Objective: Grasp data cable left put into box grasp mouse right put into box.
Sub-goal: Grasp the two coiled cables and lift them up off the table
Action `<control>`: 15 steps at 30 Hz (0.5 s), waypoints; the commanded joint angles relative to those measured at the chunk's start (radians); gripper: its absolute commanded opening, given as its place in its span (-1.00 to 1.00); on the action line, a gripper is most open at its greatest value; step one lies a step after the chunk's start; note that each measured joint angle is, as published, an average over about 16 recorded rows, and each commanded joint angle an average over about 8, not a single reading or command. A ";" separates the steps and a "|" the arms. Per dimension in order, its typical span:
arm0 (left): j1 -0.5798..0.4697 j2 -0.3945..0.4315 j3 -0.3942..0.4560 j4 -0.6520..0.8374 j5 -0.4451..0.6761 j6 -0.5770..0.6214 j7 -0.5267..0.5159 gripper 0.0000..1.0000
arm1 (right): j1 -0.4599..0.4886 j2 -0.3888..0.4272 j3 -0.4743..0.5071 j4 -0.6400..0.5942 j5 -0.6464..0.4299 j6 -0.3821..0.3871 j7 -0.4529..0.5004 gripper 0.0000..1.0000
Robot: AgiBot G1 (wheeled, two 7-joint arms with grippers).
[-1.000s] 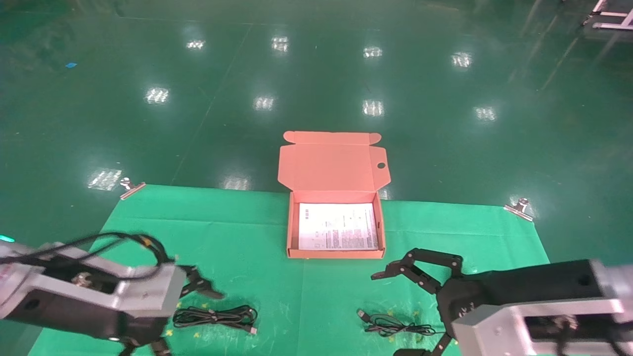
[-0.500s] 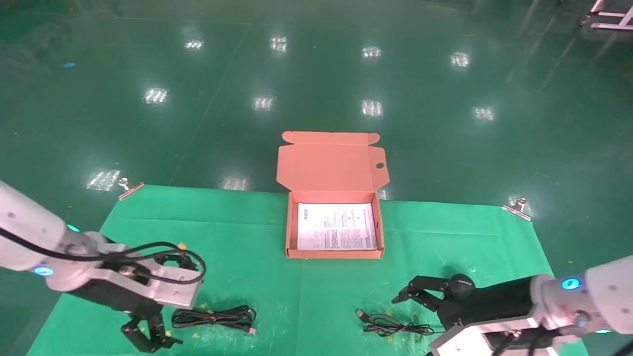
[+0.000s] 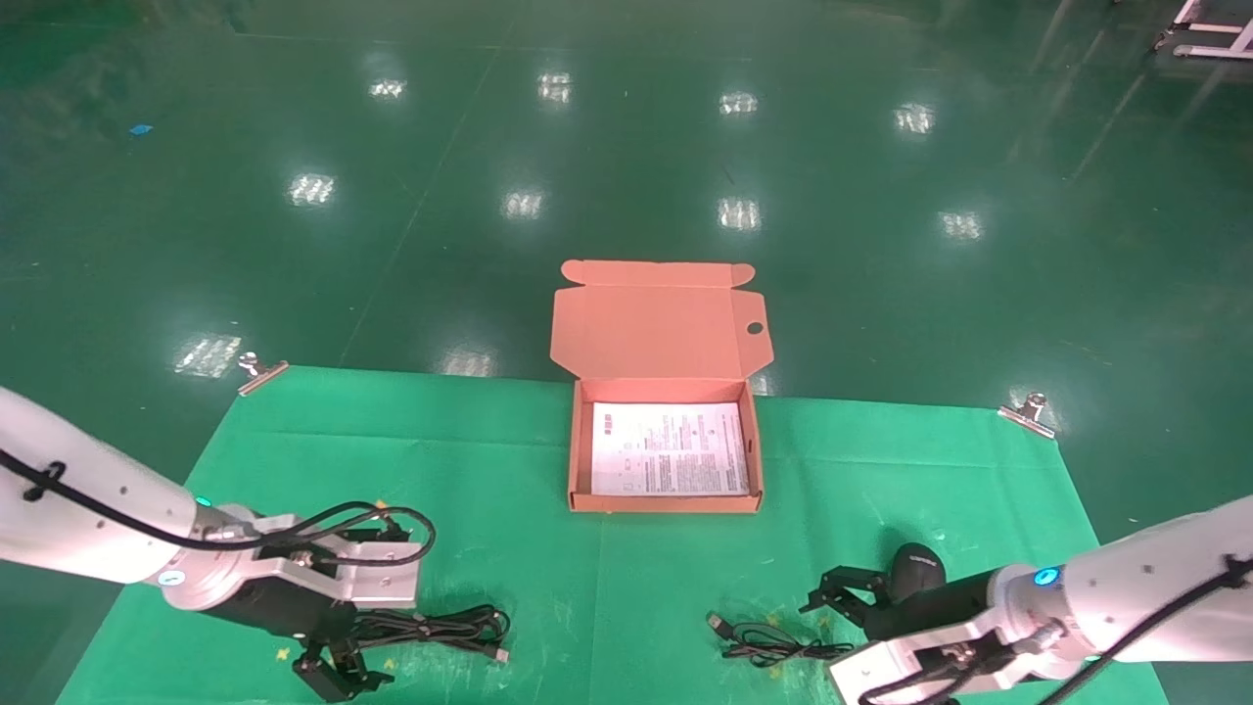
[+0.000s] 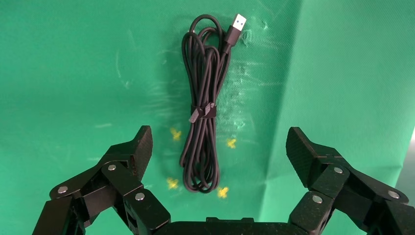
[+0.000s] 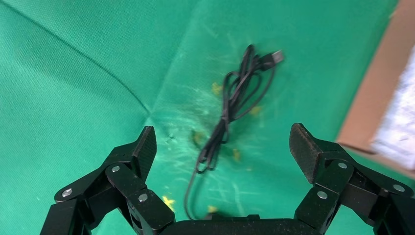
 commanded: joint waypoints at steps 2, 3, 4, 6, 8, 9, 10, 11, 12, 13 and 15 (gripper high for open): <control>0.016 0.014 -0.002 0.045 -0.005 -0.023 0.009 1.00 | 0.002 -0.029 -0.009 -0.062 -0.023 0.019 0.017 1.00; 0.019 0.021 -0.003 0.062 -0.008 -0.029 0.015 1.00 | 0.004 -0.040 -0.010 -0.086 -0.026 0.023 0.025 1.00; 0.021 0.027 -0.004 0.079 -0.010 -0.034 0.020 1.00 | 0.007 -0.050 -0.011 -0.111 -0.029 0.027 0.033 1.00; 0.027 0.040 -0.005 0.113 -0.013 -0.045 0.030 1.00 | 0.015 -0.070 -0.013 -0.158 -0.034 0.033 0.045 1.00; 0.033 0.055 -0.005 0.149 -0.014 -0.056 0.041 1.00 | 0.023 -0.088 -0.015 -0.203 -0.041 0.039 0.054 1.00; 0.036 0.063 -0.005 0.167 -0.014 -0.062 0.046 1.00 | 0.028 -0.096 -0.017 -0.225 -0.044 0.043 0.055 1.00; 0.039 0.071 -0.004 0.185 -0.015 -0.068 0.053 1.00 | 0.032 -0.104 -0.018 -0.244 -0.048 0.048 0.055 1.00; 0.042 0.078 -0.004 0.202 -0.014 -0.074 0.060 1.00 | 0.036 -0.111 -0.020 -0.262 -0.052 0.053 0.052 1.00; 0.045 0.086 -0.003 0.219 -0.014 -0.080 0.068 1.00 | 0.039 -0.118 -0.022 -0.279 -0.057 0.061 0.048 1.00; 0.047 0.094 -0.003 0.236 -0.013 -0.086 0.077 1.00 | 0.041 -0.124 -0.024 -0.295 -0.063 0.070 0.043 1.00; 0.050 0.108 -0.002 0.267 -0.013 -0.097 0.097 1.00 | 0.042 -0.134 -0.027 -0.323 -0.072 0.089 0.030 1.00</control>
